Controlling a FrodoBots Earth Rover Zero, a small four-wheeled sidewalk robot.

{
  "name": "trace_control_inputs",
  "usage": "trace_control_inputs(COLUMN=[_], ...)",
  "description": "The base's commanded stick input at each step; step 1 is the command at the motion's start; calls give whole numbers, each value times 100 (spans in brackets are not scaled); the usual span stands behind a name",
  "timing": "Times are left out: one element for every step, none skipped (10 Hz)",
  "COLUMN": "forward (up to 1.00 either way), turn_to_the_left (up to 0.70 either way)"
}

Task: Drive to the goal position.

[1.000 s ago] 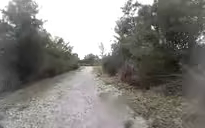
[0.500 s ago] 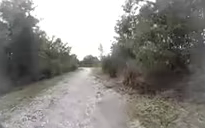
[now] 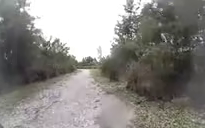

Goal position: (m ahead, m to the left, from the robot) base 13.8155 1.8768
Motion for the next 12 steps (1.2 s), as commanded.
trace_control_inputs(forward=[70, 70, 70, 70, 70, 70, 70, 70, 70, 70, 70, 70], turn_to_the_left=[4, 0, 0, 0, 0, 0, 0, 0, 0, 0, 0, 0])
